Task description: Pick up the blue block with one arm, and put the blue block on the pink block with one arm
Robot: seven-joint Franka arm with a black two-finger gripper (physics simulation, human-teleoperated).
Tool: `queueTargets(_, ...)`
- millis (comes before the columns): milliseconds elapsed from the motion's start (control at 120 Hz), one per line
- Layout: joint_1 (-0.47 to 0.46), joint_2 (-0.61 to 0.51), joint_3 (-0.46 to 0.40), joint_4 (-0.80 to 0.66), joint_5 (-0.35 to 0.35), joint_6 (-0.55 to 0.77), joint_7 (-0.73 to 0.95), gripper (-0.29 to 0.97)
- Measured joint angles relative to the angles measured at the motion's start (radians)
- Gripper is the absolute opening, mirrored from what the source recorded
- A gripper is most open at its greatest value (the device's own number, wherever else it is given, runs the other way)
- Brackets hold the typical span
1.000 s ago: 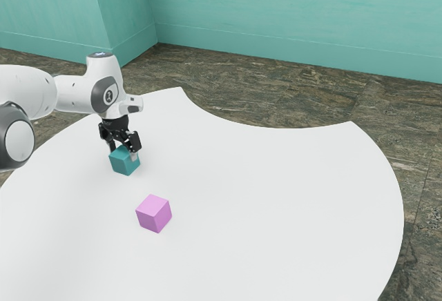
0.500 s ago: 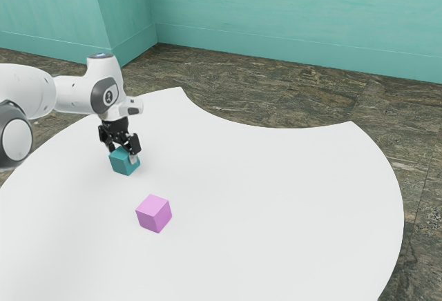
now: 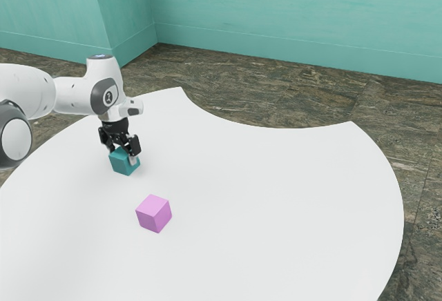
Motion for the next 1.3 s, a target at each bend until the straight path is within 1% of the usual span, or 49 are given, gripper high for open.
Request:
queueTargets(100, 0.0, 0.0, -0.001, 0.001, -0.001, 0.001, -0.001, 0.52)
queueTargets(208, 0.0, 0.001, -0.001, 0.001, -0.002, 0.002, -0.001, 0.47)
queueTargets(467, 0.0, 0.0, -0.002, 0.0, -0.009, 0.004, -0.003, 0.42)
queueTargets(550, 0.0, 0.0, -0.003, 0.001, -0.009, 0.005, -0.004, 0.38)
queueTargets(808, 0.0, -0.011, -0.003, 0.0, -0.003, 0.006, -0.011, 0.34)
queueTargets(867, -0.001, -0.037, -0.002, -0.019, -0.002, 0.005, -0.013, 0.34)
queueTargets(1000, -0.001, -0.164, -0.005, -0.14, 0.0, 0.008, -0.019, 0.34)
queueTargets(1083, -0.002, -0.224, -0.031, -0.214, 0.001, 0.015, -0.024, 0.34)
queueTargets(1300, -0.002, -0.326, -0.11, -0.35, 0.005, 0.049, -0.038, 0.33)
